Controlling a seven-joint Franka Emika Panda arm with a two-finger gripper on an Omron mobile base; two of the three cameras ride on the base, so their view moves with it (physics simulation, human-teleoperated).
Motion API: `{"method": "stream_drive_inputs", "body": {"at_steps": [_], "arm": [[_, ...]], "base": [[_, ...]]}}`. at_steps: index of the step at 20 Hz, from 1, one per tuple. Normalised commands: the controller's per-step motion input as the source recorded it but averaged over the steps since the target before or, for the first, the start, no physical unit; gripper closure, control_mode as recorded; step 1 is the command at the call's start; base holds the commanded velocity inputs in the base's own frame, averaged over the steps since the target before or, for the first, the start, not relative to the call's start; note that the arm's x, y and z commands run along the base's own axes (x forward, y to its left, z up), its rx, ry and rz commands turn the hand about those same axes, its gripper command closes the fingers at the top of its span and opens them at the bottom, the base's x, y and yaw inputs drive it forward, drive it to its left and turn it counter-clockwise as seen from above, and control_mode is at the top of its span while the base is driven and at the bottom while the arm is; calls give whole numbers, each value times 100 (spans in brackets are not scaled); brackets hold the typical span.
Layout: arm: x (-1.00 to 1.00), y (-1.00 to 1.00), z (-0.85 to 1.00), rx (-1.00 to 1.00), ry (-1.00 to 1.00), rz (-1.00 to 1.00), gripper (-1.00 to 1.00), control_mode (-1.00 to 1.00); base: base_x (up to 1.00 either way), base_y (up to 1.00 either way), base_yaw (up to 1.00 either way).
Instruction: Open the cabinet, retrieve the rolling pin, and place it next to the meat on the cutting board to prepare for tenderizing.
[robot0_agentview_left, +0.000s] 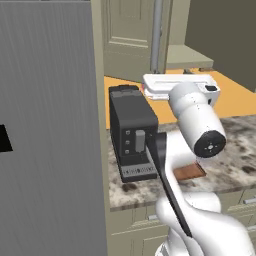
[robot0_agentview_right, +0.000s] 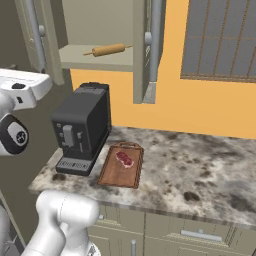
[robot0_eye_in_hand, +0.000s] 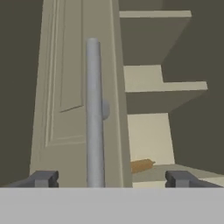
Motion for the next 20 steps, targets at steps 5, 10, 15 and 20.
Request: {"method": "stream_drive_inputs", "body": {"at_steps": [5,10,15,20], "arm": [[-39,-43,29,13,0,3,-100,-100],[-5,-38,23,16,0,8,-100,-100],[13,-35,6,14,0,13,-100,-100],[26,-26,0,13,0,13,-100,-100]], "base": [[0,0,0],[0,0,0],[0,0,0],[0,0,0]]}}
